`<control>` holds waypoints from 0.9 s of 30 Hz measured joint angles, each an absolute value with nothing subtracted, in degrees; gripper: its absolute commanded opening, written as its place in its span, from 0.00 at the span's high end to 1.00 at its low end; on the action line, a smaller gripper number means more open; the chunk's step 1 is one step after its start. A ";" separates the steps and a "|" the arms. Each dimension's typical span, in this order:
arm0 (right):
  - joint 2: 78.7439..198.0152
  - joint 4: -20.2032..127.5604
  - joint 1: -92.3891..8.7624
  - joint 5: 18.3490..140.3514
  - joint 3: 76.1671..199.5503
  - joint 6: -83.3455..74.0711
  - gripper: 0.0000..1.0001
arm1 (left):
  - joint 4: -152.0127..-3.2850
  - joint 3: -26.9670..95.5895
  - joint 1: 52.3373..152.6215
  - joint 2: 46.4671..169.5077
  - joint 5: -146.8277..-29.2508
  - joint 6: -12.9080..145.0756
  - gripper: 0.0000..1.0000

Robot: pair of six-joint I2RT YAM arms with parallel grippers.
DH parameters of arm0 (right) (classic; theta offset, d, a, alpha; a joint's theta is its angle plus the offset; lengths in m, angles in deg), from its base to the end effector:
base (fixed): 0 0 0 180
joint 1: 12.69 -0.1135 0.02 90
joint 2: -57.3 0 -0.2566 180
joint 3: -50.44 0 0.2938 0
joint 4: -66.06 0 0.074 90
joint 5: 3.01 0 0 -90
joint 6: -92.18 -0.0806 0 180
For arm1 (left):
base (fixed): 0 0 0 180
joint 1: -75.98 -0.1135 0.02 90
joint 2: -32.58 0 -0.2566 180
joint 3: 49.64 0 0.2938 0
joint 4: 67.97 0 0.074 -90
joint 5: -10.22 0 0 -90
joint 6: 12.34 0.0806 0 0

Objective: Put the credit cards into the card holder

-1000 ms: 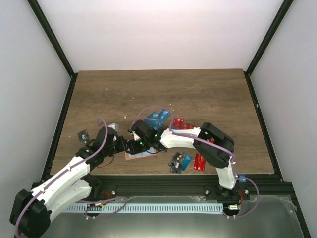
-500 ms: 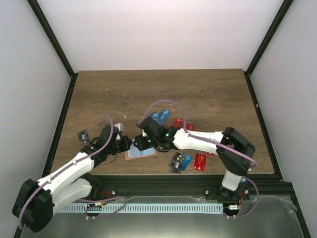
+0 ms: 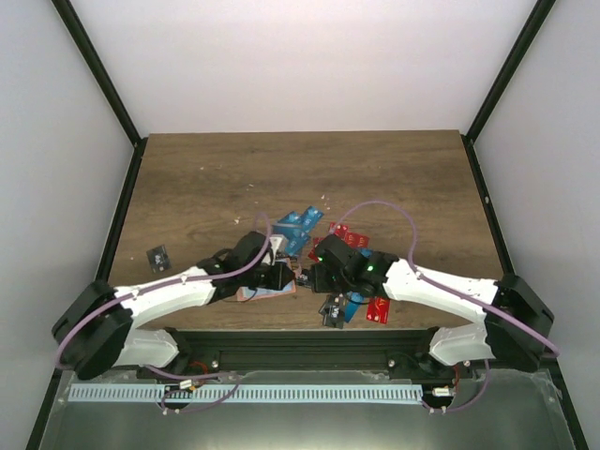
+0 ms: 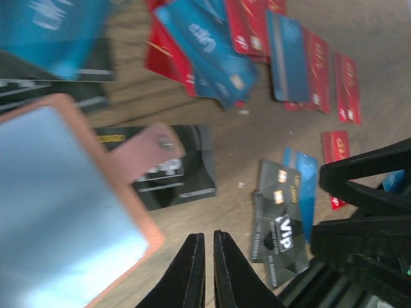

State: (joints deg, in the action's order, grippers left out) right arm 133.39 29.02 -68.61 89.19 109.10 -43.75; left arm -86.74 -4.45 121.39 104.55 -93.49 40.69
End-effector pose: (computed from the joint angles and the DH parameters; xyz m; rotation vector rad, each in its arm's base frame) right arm 0.1866 0.2703 0.1488 -0.2147 2.6437 0.6276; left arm 0.2037 -0.2338 0.1164 0.3133 2.5395 -0.9189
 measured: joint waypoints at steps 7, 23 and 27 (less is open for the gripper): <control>130.40 17.57 -69.77 89.67 107.17 -51.23 0.31 | -84.33 1.67 127.38 114.42 -94.91 42.38 0.93; 144.41 4.41 -75.27 98.56 116.53 -61.68 0.48 | -90.23 1.80 127.42 105.42 -90.54 47.07 0.92; 144.78 5.87 -69.94 100.16 116.55 -59.62 0.57 | -91.28 -0.25 127.40 101.92 -89.91 47.56 0.92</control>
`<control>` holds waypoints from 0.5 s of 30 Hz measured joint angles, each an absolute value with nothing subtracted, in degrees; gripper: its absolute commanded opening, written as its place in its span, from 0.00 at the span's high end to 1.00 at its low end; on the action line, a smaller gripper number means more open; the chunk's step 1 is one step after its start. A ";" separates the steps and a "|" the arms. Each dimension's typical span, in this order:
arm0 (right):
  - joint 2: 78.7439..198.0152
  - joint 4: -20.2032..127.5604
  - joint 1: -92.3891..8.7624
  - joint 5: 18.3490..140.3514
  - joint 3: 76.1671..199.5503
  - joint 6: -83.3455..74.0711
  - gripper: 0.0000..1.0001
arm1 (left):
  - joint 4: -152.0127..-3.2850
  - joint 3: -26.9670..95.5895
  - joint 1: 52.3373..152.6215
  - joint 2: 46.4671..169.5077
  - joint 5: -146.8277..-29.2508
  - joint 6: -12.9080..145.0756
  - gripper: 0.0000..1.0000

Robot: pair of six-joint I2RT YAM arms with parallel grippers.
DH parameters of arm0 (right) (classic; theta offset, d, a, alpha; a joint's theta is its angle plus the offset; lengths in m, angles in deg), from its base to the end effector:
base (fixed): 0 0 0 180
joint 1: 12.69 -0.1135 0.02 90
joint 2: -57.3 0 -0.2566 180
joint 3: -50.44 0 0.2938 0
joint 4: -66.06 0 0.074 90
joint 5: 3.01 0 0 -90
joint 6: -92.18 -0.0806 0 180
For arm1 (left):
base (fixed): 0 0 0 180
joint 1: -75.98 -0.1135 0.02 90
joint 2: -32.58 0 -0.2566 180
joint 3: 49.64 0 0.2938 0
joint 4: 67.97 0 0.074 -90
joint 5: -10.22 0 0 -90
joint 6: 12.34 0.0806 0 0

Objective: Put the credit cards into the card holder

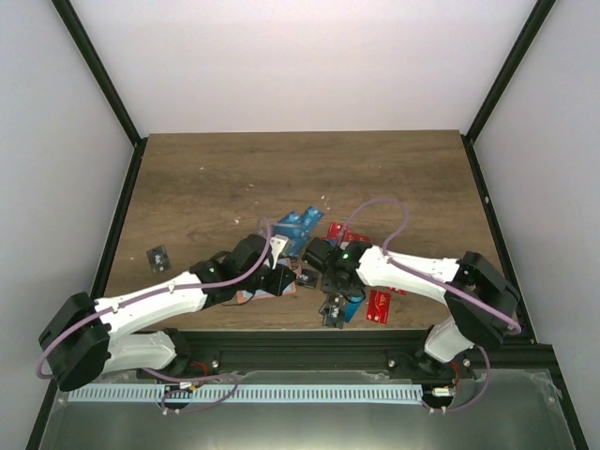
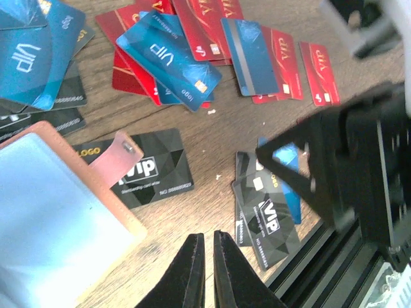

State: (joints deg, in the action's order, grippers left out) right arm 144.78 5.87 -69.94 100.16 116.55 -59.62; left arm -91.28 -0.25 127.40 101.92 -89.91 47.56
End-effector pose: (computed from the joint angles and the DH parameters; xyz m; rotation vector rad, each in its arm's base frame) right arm 0.1803 0.2463 0.1120 0.1383 2.8661 0.0145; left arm 0.1868 -0.2569 0.1483 0.5553 2.4335 -0.8711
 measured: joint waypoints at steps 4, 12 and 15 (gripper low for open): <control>145.33 7.42 -66.44 100.64 115.68 -57.20 0.60 | -91.96 -2.55 127.40 99.30 -89.03 47.56 0.92; 148.47 12.82 -65.74 98.17 111.59 -53.98 0.64 | -92.18 -3.86 127.40 98.73 -88.86 47.51 0.93; 148.30 15.10 -65.68 96.86 110.89 -53.50 0.68 | -92.33 -3.86 127.40 98.71 -88.82 47.58 0.92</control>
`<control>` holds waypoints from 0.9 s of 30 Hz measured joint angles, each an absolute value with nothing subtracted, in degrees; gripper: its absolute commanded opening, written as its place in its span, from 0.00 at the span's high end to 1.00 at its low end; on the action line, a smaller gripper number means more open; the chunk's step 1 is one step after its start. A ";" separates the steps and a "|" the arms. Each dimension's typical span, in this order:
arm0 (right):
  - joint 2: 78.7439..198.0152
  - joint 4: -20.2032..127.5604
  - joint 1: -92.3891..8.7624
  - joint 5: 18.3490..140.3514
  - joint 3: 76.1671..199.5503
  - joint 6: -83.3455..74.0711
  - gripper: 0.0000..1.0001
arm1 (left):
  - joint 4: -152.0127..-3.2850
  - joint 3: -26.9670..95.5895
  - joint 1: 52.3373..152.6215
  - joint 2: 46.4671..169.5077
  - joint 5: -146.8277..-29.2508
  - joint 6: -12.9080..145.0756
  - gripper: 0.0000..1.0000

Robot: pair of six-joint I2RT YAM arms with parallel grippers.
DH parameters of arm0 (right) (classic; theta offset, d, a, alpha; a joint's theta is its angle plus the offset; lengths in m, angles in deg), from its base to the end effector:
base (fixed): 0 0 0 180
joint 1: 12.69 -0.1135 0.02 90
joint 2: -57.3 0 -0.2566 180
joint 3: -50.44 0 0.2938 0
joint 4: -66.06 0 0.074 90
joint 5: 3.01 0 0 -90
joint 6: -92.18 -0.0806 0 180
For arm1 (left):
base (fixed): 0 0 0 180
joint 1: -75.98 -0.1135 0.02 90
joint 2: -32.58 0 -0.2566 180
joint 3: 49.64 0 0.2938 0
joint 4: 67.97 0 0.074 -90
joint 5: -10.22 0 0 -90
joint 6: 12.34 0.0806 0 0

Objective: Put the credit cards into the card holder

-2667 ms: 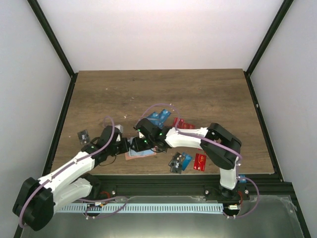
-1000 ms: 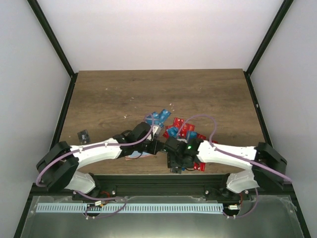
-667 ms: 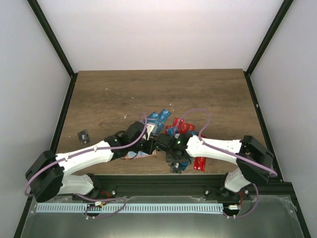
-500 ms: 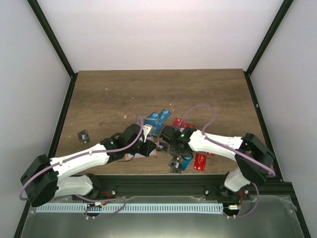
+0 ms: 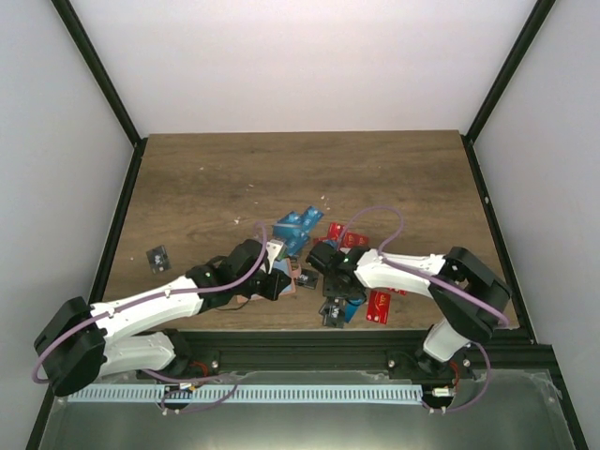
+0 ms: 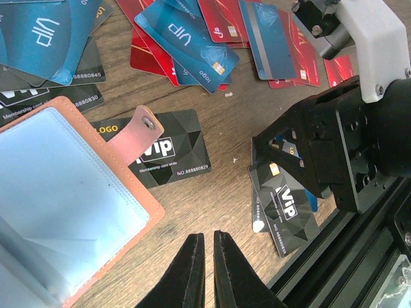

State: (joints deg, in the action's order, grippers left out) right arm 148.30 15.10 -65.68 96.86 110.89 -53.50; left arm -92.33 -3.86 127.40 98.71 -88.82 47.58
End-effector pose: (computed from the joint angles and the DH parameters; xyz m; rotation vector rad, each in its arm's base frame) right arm 0.1917 0.2314 0.0690 0.0871 2.9143 0.0290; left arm 0.1777 -0.2430 0.1379 0.5469 2.4549 -0.8351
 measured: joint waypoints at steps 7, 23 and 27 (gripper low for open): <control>146.33 16.73 -67.58 94.91 108.97 -53.07 0.69 | -92.35 -3.86 127.40 98.71 -88.86 47.75 0.92; 144.61 12.56 -73.53 92.07 108.48 -60.52 0.54 | -92.05 -3.86 127.40 99.93 -90.32 48.30 0.93; 140.23 12.84 -73.59 89.58 107.06 -61.77 0.48 | -90.95 -3.97 127.40 101.22 -91.96 48.28 0.93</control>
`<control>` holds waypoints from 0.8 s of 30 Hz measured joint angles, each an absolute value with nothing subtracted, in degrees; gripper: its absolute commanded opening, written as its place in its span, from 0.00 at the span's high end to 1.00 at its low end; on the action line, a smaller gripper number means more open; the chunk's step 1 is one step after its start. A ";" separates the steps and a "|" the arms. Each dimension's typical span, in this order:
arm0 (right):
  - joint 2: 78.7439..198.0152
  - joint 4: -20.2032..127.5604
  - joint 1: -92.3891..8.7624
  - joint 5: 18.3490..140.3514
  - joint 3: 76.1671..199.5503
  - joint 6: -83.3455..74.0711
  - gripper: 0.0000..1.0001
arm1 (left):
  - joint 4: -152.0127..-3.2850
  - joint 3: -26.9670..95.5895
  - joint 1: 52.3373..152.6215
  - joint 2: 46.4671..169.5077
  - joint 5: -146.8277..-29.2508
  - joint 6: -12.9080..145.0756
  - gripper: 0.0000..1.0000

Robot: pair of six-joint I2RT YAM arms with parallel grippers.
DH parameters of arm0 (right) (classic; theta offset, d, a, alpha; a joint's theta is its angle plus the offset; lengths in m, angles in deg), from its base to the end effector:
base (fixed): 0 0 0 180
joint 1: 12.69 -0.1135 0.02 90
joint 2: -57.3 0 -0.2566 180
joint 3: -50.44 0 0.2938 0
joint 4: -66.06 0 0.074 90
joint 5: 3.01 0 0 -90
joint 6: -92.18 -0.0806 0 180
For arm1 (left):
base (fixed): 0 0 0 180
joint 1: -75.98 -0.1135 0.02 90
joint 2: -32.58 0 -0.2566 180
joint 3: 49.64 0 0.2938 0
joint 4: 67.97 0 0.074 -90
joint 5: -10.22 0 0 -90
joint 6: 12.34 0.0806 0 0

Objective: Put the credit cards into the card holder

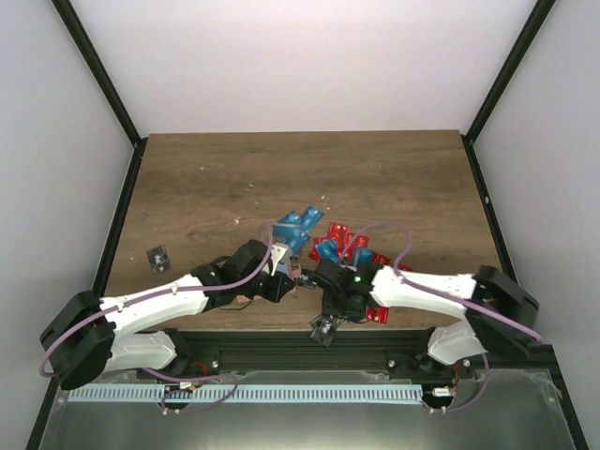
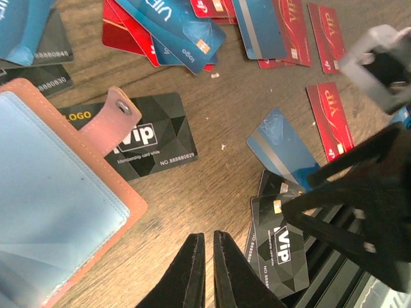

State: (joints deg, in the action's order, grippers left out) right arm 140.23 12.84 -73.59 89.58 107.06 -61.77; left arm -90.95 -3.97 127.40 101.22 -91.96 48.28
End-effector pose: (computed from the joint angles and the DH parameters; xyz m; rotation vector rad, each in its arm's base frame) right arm 0.1393 0.2428 0.0860 0.0863 3.0084 0.2129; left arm 0.1758 -0.2477 0.1280 0.5953 2.4811 -0.8755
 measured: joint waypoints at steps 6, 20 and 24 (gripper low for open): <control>127.08 19.31 -75.49 81.65 97.10 -65.02 0.39 | -87.92 -5.59 127.40 103.61 -94.94 47.91 0.93; 122.12 36.32 -76.17 75.55 83.44 -69.96 0.44 | -82.95 -5.65 127.42 110.60 -101.14 47.93 0.93; 123.06 43.40 -76.21 74.54 80.90 -71.45 0.54 | -81.38 -5.74 127.84 113.24 -103.74 48.10 0.93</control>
